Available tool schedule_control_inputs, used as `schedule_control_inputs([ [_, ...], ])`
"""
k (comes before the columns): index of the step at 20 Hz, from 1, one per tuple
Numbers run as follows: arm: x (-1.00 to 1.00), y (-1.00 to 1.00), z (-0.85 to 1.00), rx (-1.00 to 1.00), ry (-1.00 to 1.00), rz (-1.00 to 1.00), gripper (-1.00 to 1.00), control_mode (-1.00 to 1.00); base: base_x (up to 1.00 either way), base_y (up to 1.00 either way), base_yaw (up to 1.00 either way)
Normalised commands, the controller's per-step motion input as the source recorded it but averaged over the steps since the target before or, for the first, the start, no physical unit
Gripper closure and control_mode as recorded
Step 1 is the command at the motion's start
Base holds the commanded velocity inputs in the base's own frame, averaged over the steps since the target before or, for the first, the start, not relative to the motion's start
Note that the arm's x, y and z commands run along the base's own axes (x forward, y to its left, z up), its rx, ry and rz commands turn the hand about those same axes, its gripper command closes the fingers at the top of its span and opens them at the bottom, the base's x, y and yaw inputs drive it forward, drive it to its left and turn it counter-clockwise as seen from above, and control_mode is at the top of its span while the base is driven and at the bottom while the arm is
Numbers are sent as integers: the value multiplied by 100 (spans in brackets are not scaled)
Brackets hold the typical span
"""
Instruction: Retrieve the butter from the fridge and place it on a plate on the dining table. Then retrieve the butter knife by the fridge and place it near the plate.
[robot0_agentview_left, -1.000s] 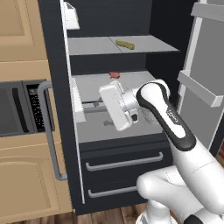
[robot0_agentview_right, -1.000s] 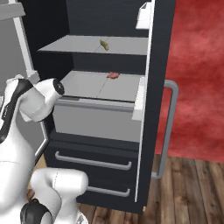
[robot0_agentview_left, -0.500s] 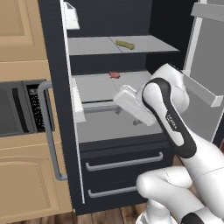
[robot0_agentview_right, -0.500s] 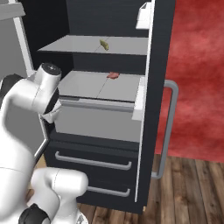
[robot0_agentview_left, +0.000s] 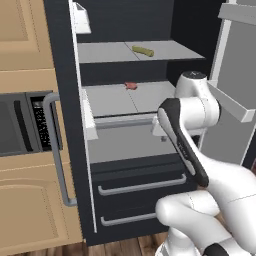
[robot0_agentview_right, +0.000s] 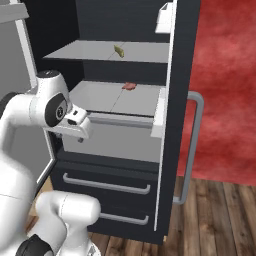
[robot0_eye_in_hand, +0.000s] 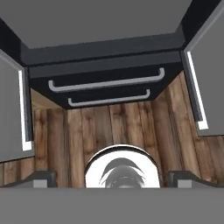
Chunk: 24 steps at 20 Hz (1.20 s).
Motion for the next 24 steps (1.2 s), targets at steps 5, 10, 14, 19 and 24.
schedule_control_inputs([
  [5, -20, -7, -17, -1, 1, 0, -100, -100, 0, 0, 0],
  [10, -30, 0, -8, -11, -4, 0, -100, -100, 0, 0, 0],
  [14, -31, -17, -1, -10, -9, 0, -100, -100, 0, 0, 0],
  [19, -7, -10, 1, 20, -15, 0, -100, -100, 0, 0, 0],
  [24, 0, 0, 1, -2, -1, 0, -100, -100, 0, 0, 0],
])
